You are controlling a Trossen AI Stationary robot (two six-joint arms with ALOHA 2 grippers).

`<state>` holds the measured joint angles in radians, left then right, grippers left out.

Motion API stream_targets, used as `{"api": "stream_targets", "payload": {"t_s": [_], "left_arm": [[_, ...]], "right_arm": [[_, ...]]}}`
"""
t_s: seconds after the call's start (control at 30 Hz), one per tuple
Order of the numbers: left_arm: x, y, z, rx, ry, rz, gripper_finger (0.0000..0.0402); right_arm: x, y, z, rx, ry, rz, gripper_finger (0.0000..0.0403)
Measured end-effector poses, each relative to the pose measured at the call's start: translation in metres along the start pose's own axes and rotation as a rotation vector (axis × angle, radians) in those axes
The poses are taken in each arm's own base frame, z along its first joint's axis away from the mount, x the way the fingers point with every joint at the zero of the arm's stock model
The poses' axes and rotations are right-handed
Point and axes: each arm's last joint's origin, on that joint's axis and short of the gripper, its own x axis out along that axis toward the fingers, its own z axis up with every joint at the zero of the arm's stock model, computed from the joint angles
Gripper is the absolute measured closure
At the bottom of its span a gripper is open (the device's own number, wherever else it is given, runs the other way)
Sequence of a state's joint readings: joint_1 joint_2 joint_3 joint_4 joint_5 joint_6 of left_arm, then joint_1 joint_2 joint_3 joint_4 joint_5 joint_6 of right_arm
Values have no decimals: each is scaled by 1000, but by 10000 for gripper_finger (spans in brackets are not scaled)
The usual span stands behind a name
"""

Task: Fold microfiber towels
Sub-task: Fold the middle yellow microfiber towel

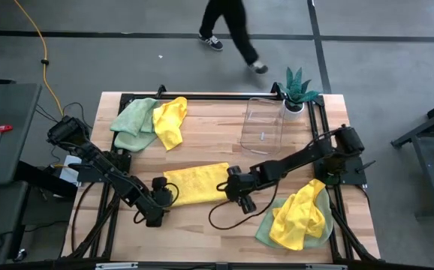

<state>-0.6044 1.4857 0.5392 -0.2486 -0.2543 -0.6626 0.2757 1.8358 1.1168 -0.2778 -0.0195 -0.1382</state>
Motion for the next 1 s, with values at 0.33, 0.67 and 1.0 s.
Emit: {"api": "stream_targets", "payload": {"t_s": [0.33, 0.67, 1.0], "left_arm": [[0, 0, 0, -7, -3, -2, 197], [0, 0, 0, -37, 0, -5, 197], [-1, -3, -3, -83, 12, -20, 204]], "right_arm": [[28, 3, -10, 49, 58, -16, 181], [31, 5, -12, 100, 73, -17, 197], [31, 16, -12, 130, 89, -20, 305]]}}
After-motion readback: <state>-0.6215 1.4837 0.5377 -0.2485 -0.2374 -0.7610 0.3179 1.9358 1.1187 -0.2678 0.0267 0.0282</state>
